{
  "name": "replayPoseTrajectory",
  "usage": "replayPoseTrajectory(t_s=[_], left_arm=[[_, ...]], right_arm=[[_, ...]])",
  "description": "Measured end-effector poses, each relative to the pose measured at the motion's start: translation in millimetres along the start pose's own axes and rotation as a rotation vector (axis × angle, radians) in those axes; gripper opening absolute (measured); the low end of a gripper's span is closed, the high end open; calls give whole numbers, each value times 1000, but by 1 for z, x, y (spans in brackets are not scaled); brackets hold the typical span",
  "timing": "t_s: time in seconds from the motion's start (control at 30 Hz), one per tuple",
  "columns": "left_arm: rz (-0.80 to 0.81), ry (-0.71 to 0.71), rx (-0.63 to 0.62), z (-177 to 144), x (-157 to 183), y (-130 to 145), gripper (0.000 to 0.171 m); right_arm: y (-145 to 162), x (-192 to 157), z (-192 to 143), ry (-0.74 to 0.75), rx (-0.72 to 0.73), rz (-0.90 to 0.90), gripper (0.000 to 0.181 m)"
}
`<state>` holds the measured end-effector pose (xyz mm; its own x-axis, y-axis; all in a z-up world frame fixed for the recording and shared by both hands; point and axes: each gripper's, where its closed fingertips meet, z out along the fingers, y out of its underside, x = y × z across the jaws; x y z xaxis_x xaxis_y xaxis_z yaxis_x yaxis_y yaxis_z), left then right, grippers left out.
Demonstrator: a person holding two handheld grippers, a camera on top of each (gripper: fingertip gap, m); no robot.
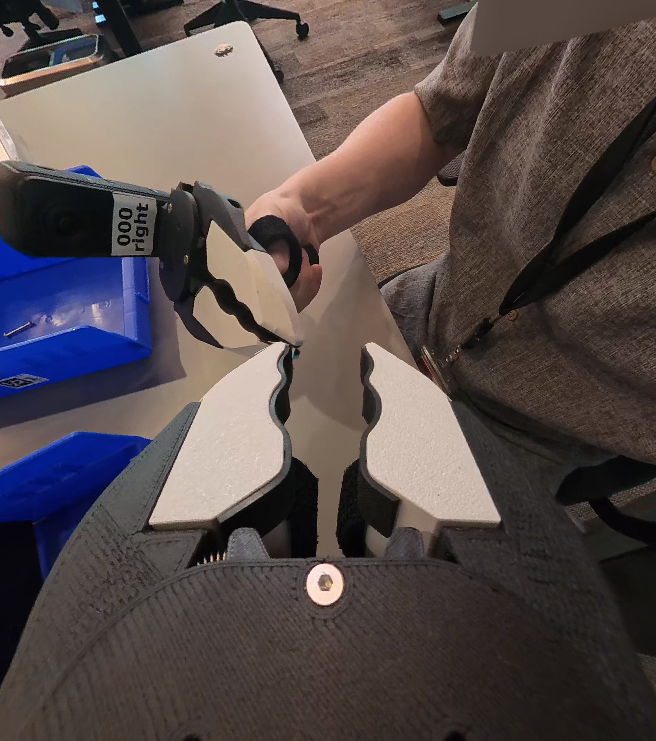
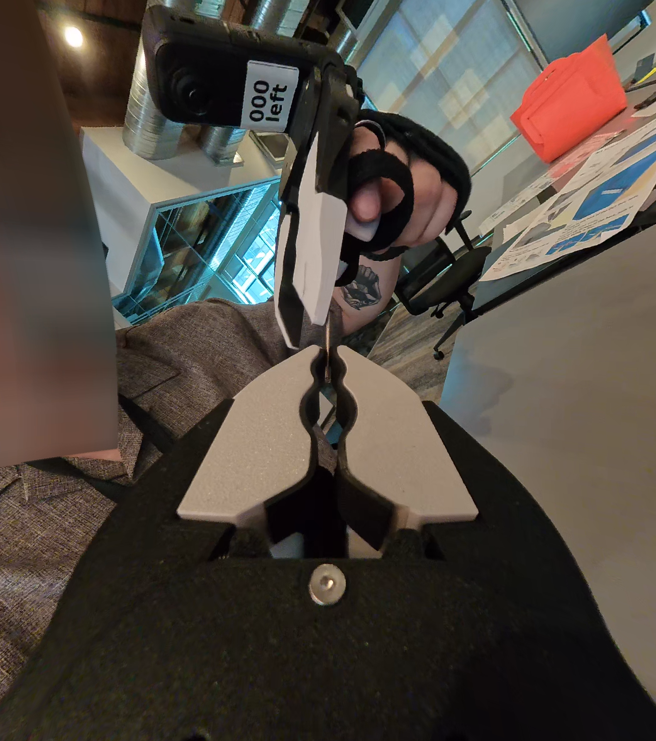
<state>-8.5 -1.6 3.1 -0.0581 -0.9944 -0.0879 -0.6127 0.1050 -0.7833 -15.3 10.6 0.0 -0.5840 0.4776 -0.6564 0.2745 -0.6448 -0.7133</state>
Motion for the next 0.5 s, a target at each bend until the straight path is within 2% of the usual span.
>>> replayPoseTrajectory(t_s=[0.23,0.5], left_arm=[[8,-37,58,-10,-4,-8,32],[-42,-67,-14,-6,-11,12,32]], right_arm=[[-1,1,-2,1,4,-1,2],[-2,-2,0,-6,-3,-10,2]])
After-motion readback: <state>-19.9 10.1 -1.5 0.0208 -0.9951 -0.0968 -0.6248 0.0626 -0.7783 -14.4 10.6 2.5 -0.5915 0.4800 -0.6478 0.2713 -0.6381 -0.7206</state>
